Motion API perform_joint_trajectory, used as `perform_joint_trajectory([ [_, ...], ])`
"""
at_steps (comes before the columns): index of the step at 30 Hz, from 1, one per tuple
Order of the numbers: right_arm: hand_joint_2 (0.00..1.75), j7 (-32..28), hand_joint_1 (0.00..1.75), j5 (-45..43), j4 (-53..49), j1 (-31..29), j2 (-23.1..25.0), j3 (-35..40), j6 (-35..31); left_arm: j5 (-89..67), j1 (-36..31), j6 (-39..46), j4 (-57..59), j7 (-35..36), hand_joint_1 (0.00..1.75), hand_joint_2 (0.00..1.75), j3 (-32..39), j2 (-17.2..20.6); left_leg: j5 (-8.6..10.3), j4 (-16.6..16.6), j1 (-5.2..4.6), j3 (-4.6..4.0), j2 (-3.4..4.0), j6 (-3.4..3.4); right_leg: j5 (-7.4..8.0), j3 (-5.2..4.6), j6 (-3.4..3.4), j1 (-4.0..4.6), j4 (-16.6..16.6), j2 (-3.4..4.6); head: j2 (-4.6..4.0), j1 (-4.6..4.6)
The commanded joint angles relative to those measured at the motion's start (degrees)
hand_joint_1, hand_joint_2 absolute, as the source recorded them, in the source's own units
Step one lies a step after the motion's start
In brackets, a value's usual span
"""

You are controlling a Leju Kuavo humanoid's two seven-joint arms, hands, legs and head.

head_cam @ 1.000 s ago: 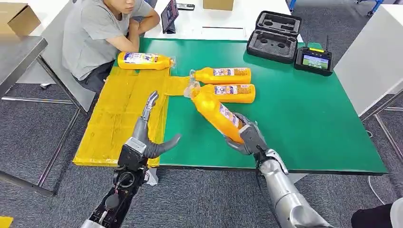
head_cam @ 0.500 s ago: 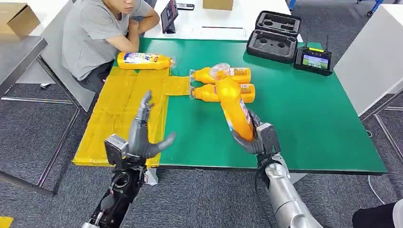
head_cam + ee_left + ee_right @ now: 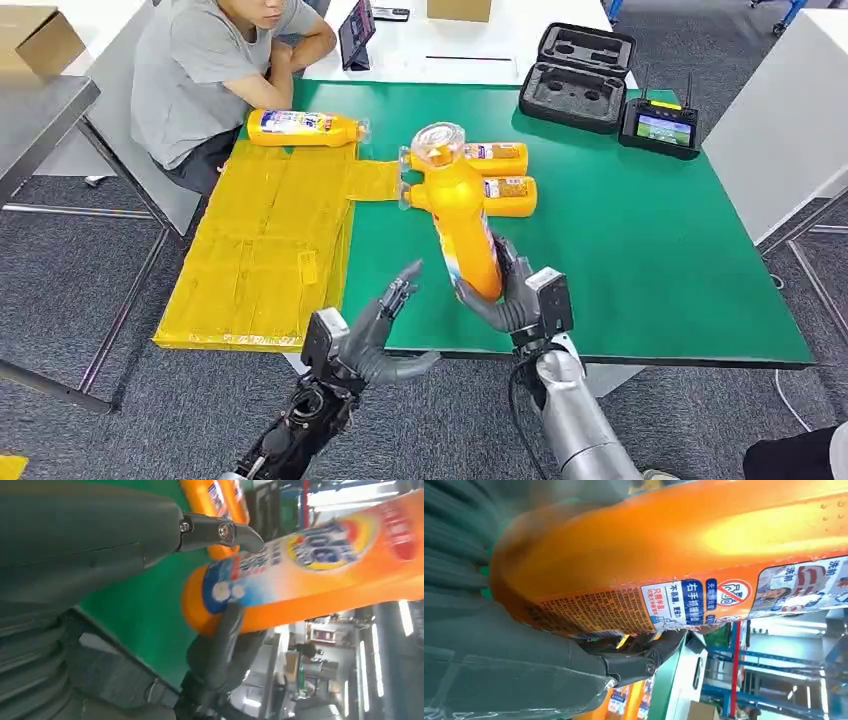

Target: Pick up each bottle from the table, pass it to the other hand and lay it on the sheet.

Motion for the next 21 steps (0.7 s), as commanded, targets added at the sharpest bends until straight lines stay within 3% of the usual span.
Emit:
perform_joint_trajectory([
  [1, 1.75, -0.1, 1.75, 0.3, 0.2, -1.0, -0.8, 6.1, -3.4, -0.3, -2.7, 0.9, 3.4, 0.0, 0.00, 1.75, -0.8, 1.6, -0.02, 0.0, 0.02, 0.03, 0.08, -0.06, 0.00, 0.01, -0.08, 0.03, 0.0, 0.06, 0.00, 0.00],
  [13, 1.75, -0.1, 1.75, 2.6, -6.5, 3.1, -1.9, 13.7, -11.8, 1.4, -3.0, 2.2, 2.4, 0.0, 0.00, 1.75, 5.1, 2.3, -0.08, 0.1, 0.07, 0.04, 0.12, -0.10, -0.04, 0.03, -0.14, 0.07, 0.1, 0.08, 0.00, 0.00],
  [21, 1.75, -0.1, 1.75, 2.7, -7.4, 3.5, -1.9, 14.4, -12.1, 1.9, -3.2, 2.0, 3.5, 0.0, 0.00, 1.75, 5.6, 2.1, -0.06, 0.1, 0.06, 0.04, 0.12, -0.08, -0.02, 0.03, -0.11, 0.06, 0.0, 0.09, 0.00, 0.00],
])
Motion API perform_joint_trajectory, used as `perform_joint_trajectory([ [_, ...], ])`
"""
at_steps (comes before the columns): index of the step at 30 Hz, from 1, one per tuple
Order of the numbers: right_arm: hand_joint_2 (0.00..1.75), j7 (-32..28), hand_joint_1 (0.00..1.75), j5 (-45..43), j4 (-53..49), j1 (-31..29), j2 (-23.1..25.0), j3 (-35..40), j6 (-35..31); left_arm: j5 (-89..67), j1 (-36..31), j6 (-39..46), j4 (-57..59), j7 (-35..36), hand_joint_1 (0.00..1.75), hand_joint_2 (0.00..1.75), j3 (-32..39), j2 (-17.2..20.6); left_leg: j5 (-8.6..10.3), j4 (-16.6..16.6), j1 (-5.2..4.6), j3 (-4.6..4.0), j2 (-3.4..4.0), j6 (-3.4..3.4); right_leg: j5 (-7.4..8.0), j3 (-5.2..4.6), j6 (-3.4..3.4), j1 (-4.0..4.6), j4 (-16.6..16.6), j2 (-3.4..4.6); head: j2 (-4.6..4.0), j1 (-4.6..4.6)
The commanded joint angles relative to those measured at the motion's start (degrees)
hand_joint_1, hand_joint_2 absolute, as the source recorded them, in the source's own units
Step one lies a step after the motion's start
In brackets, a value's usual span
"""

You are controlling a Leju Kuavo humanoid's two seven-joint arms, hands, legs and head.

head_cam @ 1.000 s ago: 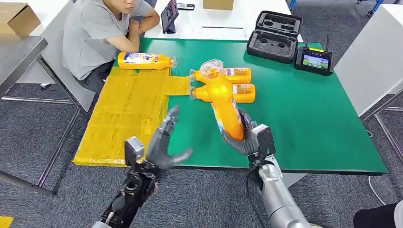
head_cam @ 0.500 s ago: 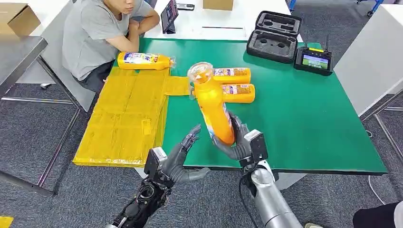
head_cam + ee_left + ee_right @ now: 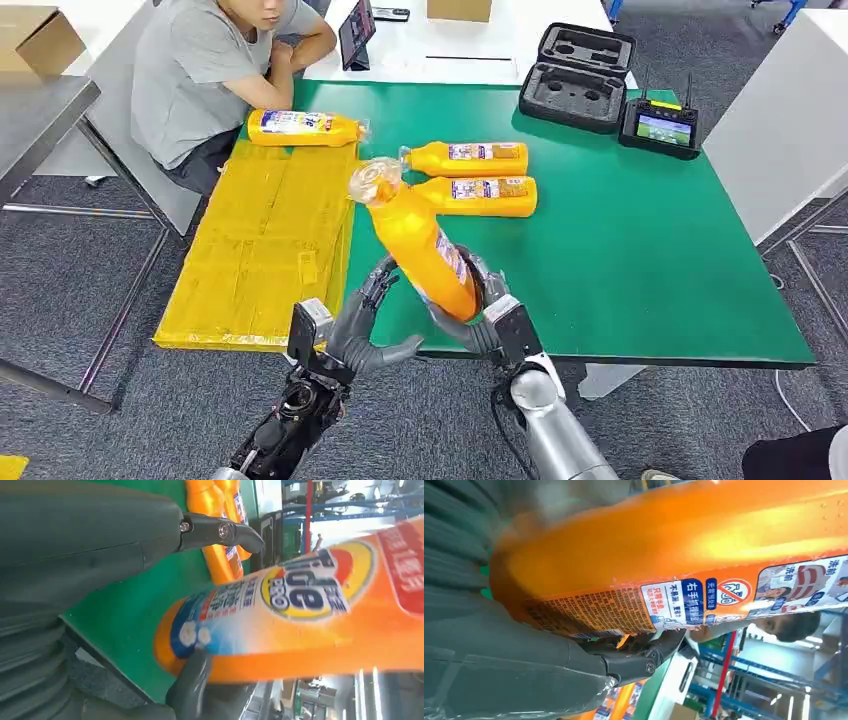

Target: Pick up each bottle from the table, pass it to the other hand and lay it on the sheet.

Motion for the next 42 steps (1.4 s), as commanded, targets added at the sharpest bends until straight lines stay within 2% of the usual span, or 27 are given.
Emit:
perform_joint_trajectory([
  [1, 1.75, -0.1, 1.75, 0.3, -1.6, -0.9, -1.3, 3.5, -1.1, 0.0, -2.5, 0.0, 3.5, 0.0, 0.00, 1.75, 1.9, 1.3, -0.09, 0.1, 0.06, 0.08, 0.14, -0.10, -0.04, 0.06, -0.13, 0.07, 0.1, 0.10, 0.00, 0.02],
  [9, 1.75, -0.1, 1.75, -0.4, -1.0, -1.1, -1.1, 3.5, -1.2, 0.9, -5.1, -1.5, 5.9, 0.0, 0.00, 1.75, 1.4, 0.5, -0.04, 0.1, 0.03, 0.01, 0.06, -0.07, -0.02, 0.01, -0.09, 0.03, 0.1, 0.04, 0.00, 0.02],
  [22, 1.75, -0.1, 1.75, -0.6, 2.0, -1.2, -1.2, 2.7, -1.8, 4.8, -3.9, -6.8, 3.8, 0.0, 0.00, 1.75, 2.2, 1.6, -0.04, 0.0, 0.03, 0.07, 0.09, -0.06, -0.01, 0.06, -0.08, 0.04, 0.0, 0.07, 0.00, 0.00],
  [42, 1.75, -0.1, 1.75, -1.0, 3.9, -1.5, -1.2, 2.4, -2.1, 7.0, -4.4, -8.4, 3.8, 0.0, 0.00, 1.75, 1.4, 1.9, -0.07, 0.1, 0.03, 0.10, 0.13, -0.08, -0.03, 0.08, -0.11, 0.04, 0.0, 0.10, -0.02, 0.02],
])
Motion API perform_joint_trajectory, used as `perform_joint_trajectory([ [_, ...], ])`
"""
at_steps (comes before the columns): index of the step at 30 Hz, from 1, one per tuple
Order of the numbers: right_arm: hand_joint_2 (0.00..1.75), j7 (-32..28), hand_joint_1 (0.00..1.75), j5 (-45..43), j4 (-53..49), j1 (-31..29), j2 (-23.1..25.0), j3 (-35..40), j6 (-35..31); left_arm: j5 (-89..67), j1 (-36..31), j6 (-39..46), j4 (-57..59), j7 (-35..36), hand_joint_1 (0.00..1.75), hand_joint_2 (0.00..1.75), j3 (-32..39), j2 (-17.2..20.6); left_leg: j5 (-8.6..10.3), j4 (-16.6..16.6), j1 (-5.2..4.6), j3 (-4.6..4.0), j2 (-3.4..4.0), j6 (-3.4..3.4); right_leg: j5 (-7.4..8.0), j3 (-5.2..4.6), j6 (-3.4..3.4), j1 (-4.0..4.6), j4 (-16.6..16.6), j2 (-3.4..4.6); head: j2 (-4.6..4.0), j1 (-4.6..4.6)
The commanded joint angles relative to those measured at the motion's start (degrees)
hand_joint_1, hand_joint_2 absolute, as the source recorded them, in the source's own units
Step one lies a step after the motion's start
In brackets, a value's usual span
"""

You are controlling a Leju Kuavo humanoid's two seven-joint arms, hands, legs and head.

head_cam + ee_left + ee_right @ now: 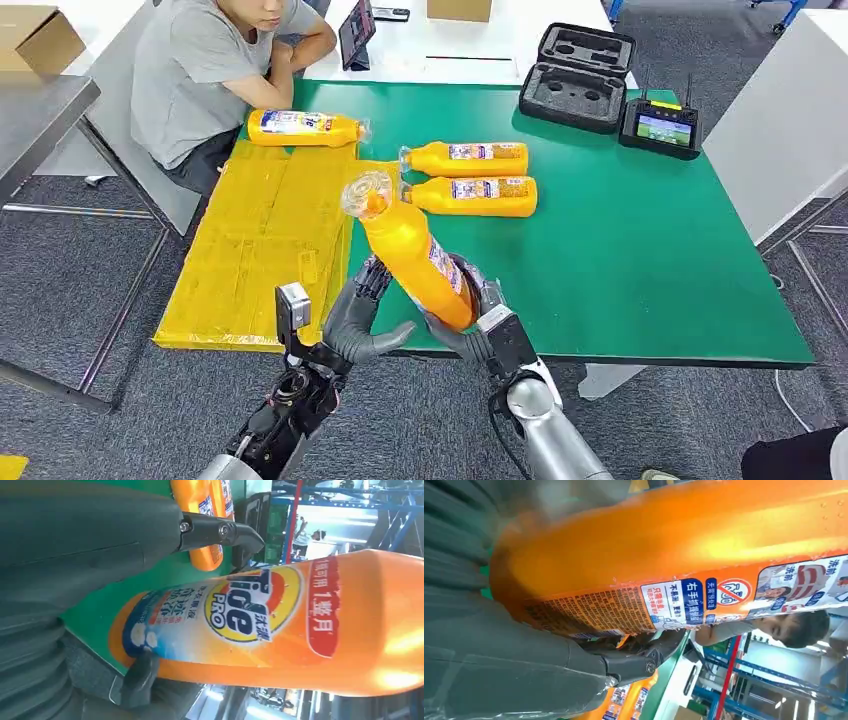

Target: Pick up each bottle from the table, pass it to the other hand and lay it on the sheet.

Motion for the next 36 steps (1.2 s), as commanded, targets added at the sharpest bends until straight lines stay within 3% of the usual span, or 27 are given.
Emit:
perform_joint_trajectory([
  [1, 1.75, -0.1, 1.75, -0.2, 3.4, -2.3, -0.3, 0.3, -0.1, 0.2, -2.0, -0.1, 2.2, 0.0, 0.00, 1.75, 0.2, 1.8, -0.05, 0.0, 0.02, 0.09, 0.13, -0.07, -0.01, 0.05, -0.10, 0.03, 0.0, 0.09, 0.02, 0.00],
  [36, 1.75, -0.1, 1.75, 2.4, 9.3, -3.9, 1.0, 3.8, -3.8, 5.5, -4.1, -1.1, 5.2, 1.4, 0.00, 1.75, -3.1, 2.0, -0.03, 0.0, 0.02, 0.04, 0.10, -0.07, -0.01, 0.01, -0.10, 0.03, 0.0, 0.08, 0.02, 0.00],
])
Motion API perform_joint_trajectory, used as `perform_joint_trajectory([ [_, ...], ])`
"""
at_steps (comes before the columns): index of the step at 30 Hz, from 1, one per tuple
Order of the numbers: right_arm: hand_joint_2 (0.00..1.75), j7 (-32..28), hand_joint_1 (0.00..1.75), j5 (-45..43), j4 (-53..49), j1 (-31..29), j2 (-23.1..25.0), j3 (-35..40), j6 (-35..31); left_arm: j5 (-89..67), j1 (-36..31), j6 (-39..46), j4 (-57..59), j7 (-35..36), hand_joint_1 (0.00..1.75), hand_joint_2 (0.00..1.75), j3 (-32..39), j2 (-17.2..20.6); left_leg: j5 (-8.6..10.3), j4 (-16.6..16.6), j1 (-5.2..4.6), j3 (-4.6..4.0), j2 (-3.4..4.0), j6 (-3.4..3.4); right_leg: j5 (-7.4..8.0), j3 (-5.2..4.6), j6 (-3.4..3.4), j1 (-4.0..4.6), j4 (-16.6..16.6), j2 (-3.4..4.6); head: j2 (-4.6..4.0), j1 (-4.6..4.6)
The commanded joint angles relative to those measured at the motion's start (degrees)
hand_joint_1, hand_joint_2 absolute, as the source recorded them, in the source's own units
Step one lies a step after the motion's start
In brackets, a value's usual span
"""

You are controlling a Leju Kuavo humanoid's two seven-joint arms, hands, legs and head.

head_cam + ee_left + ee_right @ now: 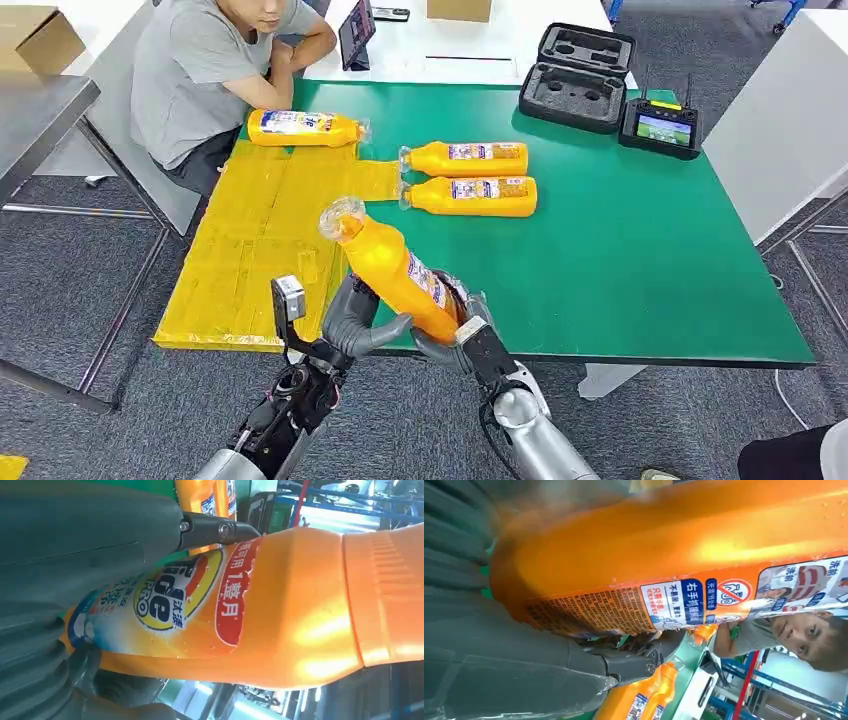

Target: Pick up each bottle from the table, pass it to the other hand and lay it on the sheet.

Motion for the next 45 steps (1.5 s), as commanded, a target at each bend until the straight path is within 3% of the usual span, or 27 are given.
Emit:
perform_joint_trajectory([
  [1, 1.75, -0.1, 1.75, -0.6, 3.9, -3.3, -0.2, 0.9, -0.3, 0.0, -2.8, -0.2, 3.4, 0.1, 0.00, 1.75, -2.5, 2.0, -0.05, 0.1, 0.05, 0.06, 0.13, -0.09, -0.01, 0.03, -0.11, 0.06, 0.1, 0.10, 0.00, 0.00],
  [14, 1.75, -0.1, 1.75, -1.1, 4.1, -4.1, -0.1, 1.3, -0.2, 0.8, -3.2, 0.2, 4.7, -0.1, 0.03, 1.75, -2.9, 2.1, -0.03, 0.0, 0.03, 0.05, 0.12, -0.06, 0.00, 0.03, -0.08, 0.03, 0.0, 0.10, 0.00, 0.00],
  [15, 1.75, -0.1, 1.75, -0.9, 4.3, -4.1, -0.2, 1.5, -0.2, 0.7, -3.2, 0.3, 5.3, -0.1, 0.42, 1.75, -3.0, 2.1, -0.05, 0.0, 0.03, 0.06, 0.16, -0.08, -0.01, 0.02, -0.11, 0.04, 0.0, 0.13, 0.00, 0.00],
  [16, 1.75, -0.1, 1.75, -0.9, 4.4, -4.2, -0.1, 1.6, -0.1, 0.5, -3.2, 0.3, 5.3, -0.4, 1.71, 1.75, -3.2, 2.2, -0.09, 0.1, 0.05, 0.09, 0.18, -0.11, -0.04, 0.05, -0.14, 0.06, 0.1, 0.14, 0.00, 0.00],
  [37, 1.75, -0.1, 1.75, -2.0, 9.5, -6.7, 1.3, 2.9, 1.5, -1.4, -3.2, 1.3, 5.6, -1.3, 1.75, 1.75, -2.7, 2.8, -0.03, 0.0, 0.02, 0.03, 0.14, -0.05, 0.01, 0.00, -0.07, 0.03, 0.0, 0.12, 0.00, 0.00],
  [38, 1.75, -0.1, 1.59, -2.0, 9.5, -6.7, 1.3, 2.9, 1.5, -1.4, -3.2, 1.3, 5.6, -1.3, 1.75, 1.75, -2.7, 2.8, -0.02, 0.0, 0.00, 0.03, 0.14, -0.05, 0.01, 0.00, -0.06, 0.01, 0.0, 0.12, 0.00, 0.00],
  [41, 1.75, -0.1, 1.59, -2.0, 9.5, -6.7, 1.3, 2.9, 1.5, -1.4, -3.2, 1.3, 5.6, -1.3, 1.75, 1.75, -2.7, 2.8, -0.02, 0.0, 0.00, 0.03, 0.14, -0.04, 0.02, 0.00, -0.06, 0.01, 0.0, 0.12, 0.00, 0.00],
  [42, 1.75, -0.1, 0.05, -2.6, 9.5, -6.7, 1.3, 2.5, 2.1, -1.5, -3.2, 1.5, 5.4, -1.3, 1.75, 1.75, -2.5, 3.0, -0.08, 0.1, 0.03, 0.06, 0.24, -0.09, -0.01, 0.01, -0.12, 0.04, 0.1, 0.20, 0.00, 0.00],
  [45, 1.75, -0.1, 0.00, -3.8, 10.7, -7.1, 1.7, 0.7, 1.3, -2.9, -3.2, 2.9, 5.1, -1.3, 1.75, 1.75, -1.6, 3.5, -0.09, 0.1, 0.05, 0.08, 0.26, -0.10, -0.01, 0.02, -0.13, 0.06, 0.1, 0.23, 0.00, 0.00],
])
